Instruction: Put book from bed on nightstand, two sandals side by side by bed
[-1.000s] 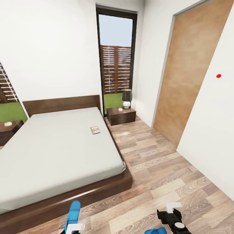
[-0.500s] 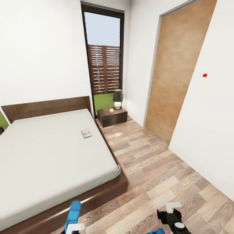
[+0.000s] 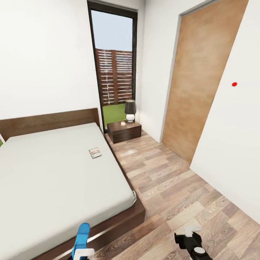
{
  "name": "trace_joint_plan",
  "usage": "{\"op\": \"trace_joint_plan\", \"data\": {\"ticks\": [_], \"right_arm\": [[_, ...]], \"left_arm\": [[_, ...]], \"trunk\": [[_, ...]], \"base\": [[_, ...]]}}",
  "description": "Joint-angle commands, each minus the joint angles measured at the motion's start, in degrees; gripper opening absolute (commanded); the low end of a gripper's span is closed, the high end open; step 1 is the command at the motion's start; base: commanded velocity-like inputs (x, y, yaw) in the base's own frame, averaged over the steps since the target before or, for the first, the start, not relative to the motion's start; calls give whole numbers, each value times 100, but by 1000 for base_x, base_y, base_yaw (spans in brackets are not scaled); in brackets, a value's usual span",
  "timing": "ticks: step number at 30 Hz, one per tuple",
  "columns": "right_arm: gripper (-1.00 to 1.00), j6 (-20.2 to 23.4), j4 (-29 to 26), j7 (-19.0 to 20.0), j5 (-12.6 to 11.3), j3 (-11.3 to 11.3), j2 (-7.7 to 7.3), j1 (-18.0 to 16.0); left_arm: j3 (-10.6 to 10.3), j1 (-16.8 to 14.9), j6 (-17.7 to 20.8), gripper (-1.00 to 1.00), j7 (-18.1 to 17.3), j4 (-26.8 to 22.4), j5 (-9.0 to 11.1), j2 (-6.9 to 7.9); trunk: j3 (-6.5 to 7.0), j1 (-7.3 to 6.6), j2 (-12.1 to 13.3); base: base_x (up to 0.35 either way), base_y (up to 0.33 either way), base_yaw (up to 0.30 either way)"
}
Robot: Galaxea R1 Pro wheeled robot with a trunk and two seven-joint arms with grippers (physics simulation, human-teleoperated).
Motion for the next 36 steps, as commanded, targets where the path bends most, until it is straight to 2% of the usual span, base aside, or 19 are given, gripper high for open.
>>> {"op": "trace_joint_plan", "data": {"ticks": [1, 14, 17, 18, 20, 21, 23, 27, 30, 31, 34, 35, 36], "right_arm": [[100, -10, 5, -37, 6, 37, -4, -6], [100, -10, 9, -37, 10, 37, -5, -6], [100, -10, 11, -37, 9, 37, -5, -6], [100, -10, 11, -37, 9, 37, -5, -6], [100, -10, 11, -37, 8, 37, -5, -6], [100, -10, 12, -37, 8, 37, -5, -6], [100, -10, 12, -37, 6, 37, -5, -6], [100, -10, 12, -37, 3, 37, -5, -6], [100, -10, 12, -37, 2, 37, -5, -6], [100, -10, 12, -37, 2, 37, -5, -6], [100, -10, 15, -37, 1, 37, -5, -6], [100, -10, 15, -37, 1, 37, -5, -6], [100, -10, 17, -37, 1, 37, -5, -6]], "left_arm": [[-53, -6, -22, -100, 23, 4, 57, 0], [-128, 27, -172, -100, 45, -37, 19, -15], [-368, 26, -154, -100, 66, -51, 14, -36], [-625, 24, -130, -100, 102, -53, -12, -43], [-885, 23, -78, -100, 150, -51, -69, -45], [-1097, 22, 16, -100, 186, -50, -112, -44], [-1242, 17, 153, -100, 210, -58, -142, -51], [-1393, -29, 472, -100, 234, -183, -174, -60], [-1447, -114, 836, -100, 243, -465, -186, -56], [-1459, -194, 1173, -100, 246, -770, -187, -45], [-1452, -304, 1774, -100, 248, -1431, -188, -25], [-1452, -304, 1774, -100, 248, -1431, -188, -25], [-1442, -351, 2201, -100, 249, -2020, -189, -16]], "trunk": [[-12, 5, -12], [-12, 5, -12], [-12, 5, -12], [-12, 5, -12], [-12, 5, -12], [-12, 5, -12], [-12, 5, -12], [-12, 5, -12], [-12, 5, -12], [-12, 5, -12], [-12, 5, -12], [-12, 5, -12], [-12, 5, -12]], "base": [[196, 31, -109], [44, 7, -89], [3, 0, -8], [1, 0, -4], [1, 0, -3], [1, 0, -2], [0, 0, -1], [0, 0, 0], [0, 0, 0], [0, 0, 0], [0, 0, 0], [0, 0, 0], [0, 0, 0]]}}
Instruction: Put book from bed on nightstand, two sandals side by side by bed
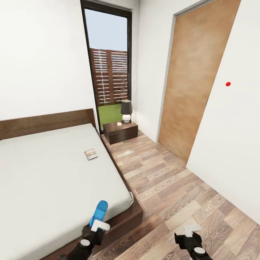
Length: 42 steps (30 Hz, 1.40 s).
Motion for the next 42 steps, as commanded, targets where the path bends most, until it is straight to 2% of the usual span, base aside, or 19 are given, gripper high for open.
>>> {"op": "trace_joint_plan", "data": {"ticks": [1, 2, 4, 6, 7, 12, 23, 27, 29, 35, 42], "right_arm": [[100, -10, 6, -37, 7, 37, -7, -6], [100, -10, 6, -37, 7, 37, -8, -6], [100, -10, 7, -37, 7, 37, -14, -6], [100, -10, 8, -37, 7, 37, -18, -6], [100, -10, 8, -37, 7, 37, -22, -6], [100, -10, 8, -37, 13, 32, -29, -6], [100, -10, 8, -37, 15, 29, -31, -6], [100, -10, 9, -37, 16, 32, -26, -6], [100, -11, 9, -37, 14, 35, -19, -6], [100, -11, 15, -37, 9, 29, -14, -6], [100, -10, 15, -37, 7, 30, -5, -6]], "left_arm": [[-45, -40, 477, -100, 49, -826, 36, 20], [-39, -50, 680, -100, 50, -1148, 34, 29], [-22, -68, 1405, -100, 58, -2293, 31, 57], [-15, -69, 1672, -100, 61, -2772, 30, 81], [-11, -69, 1860, -100, 72, -3171, 23, 118], [-12, -58, 2407, -100, 233, -4200, -16, 193], [-13, -38, 2874, -100, 390, -5045, -44, 226], [-11, -20, 3118, -100, 603, -5458, -43, 230], [-18, 31, 3192, -100, 898, -5689, -41, 229], [-59, 95, 3235, -100, 1215, -5823, -41, 231], [-71, 106, 3250, -100, 1274, -5842, -42, 231]], "trunk": [[-12, 3, -14], [-12, 3, -14], [-12, 3, -14], [-12, 3, -14], [-12, 3, -14], [-12, 3, -14], [-12, 3, -14], [-12, 3, -14], [-12, 3, -14], [-12, 3, -14], [-12, 3, -14]], "base": [[0, 0, 0], [0, 0, 0], [0, 0, 0], [0, 0, 0], [0, 0, 0], [0, 0, 0], [0, 0, 0], [0, 0, 0], [0, 0, 0], [52, 41, -1], [134, 99, -123]]}}
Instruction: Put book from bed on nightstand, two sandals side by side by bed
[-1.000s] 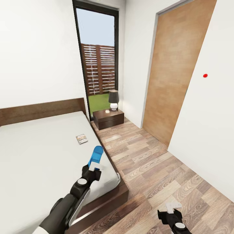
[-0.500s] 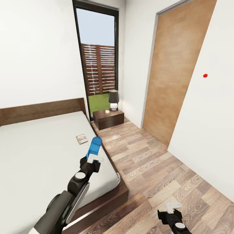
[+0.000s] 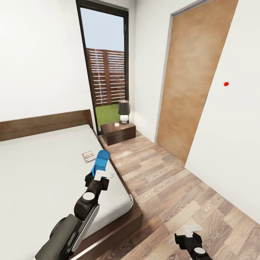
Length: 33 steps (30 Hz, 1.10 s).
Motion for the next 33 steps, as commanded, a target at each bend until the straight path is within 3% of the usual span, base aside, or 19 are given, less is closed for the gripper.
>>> {"op": "trace_joint_plan", "data": {"ticks": [1, 33], "right_arm": [[100, -11, 7, -37, 7, 35, -4, -7], [100, -11, 8, -37, -2, 33, -21, -7]], "left_arm": [[-17, -6, 23, -100, 57, -8, 44, 7], [-19, -5, 24, -100, 69, -9, 36, 7]], "trunk": [[-13, 4, -13], [-13, 4, -13]], "base": [[38, 26, -246], [4, 41, -286]]}}
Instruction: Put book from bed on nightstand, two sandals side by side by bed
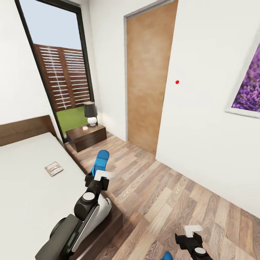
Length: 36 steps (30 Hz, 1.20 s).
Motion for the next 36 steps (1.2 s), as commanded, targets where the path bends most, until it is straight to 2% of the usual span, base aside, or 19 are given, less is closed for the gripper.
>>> {"op": "trace_joint_plan", "data": {"ticks": [1, 36], "right_arm": [[100, -11, 6, -36, 6, 36, -2, -7], [100, -11, 46, -36, 6, 36, -1, -7]], "left_arm": [[-15, -7, 22, -100, 53, -8, 42, 7], [-24, 2, 22, -100, 53, 0, 40, 7]], "trunk": [[-13, 4, -13], [-13, 4, -13]], "base": [[0, 133, -291], [0, 57, -291]]}}
